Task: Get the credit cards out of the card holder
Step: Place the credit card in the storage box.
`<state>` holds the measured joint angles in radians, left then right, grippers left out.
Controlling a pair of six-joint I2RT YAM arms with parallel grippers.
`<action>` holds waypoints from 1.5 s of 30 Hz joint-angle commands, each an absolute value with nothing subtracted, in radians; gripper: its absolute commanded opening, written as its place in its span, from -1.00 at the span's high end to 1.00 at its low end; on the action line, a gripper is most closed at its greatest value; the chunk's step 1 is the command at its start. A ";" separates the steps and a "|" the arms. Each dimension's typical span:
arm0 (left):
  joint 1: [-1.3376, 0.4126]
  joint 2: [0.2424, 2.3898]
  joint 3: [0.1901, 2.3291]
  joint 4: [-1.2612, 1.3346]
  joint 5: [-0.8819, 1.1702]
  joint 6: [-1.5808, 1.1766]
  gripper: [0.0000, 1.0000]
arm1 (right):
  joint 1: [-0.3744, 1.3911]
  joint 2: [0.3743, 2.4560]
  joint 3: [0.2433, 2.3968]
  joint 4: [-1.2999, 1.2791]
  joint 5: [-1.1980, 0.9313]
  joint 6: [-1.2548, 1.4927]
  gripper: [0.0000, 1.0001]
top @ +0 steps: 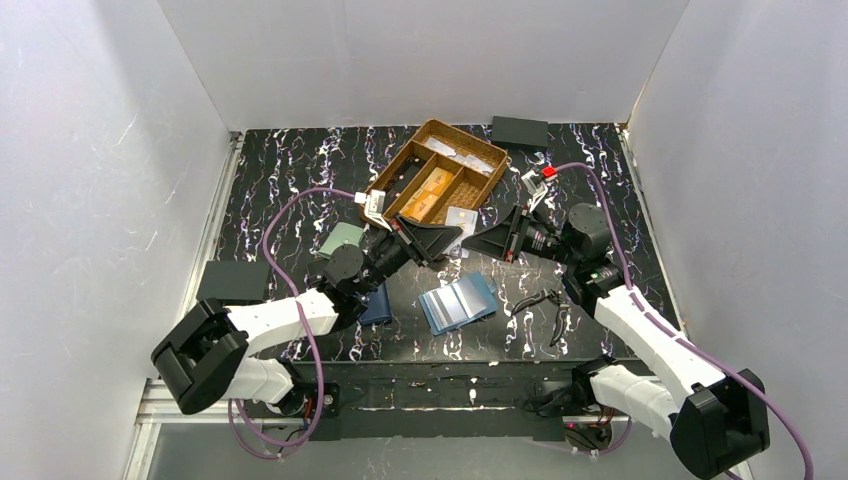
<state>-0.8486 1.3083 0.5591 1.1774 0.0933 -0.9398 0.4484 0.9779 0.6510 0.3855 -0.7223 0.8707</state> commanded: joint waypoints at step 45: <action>-0.607 0.499 0.451 -0.059 0.132 -0.617 -0.92 | 0.245 1.922 2.013 -0.617 -0.520 -0.596 0.97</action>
<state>-0.6121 0.5377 0.4076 0.0360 0.1577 -0.6632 0.2497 1.8454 1.8957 -0.6010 -0.5472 -0.5247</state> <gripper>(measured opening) 0.957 0.032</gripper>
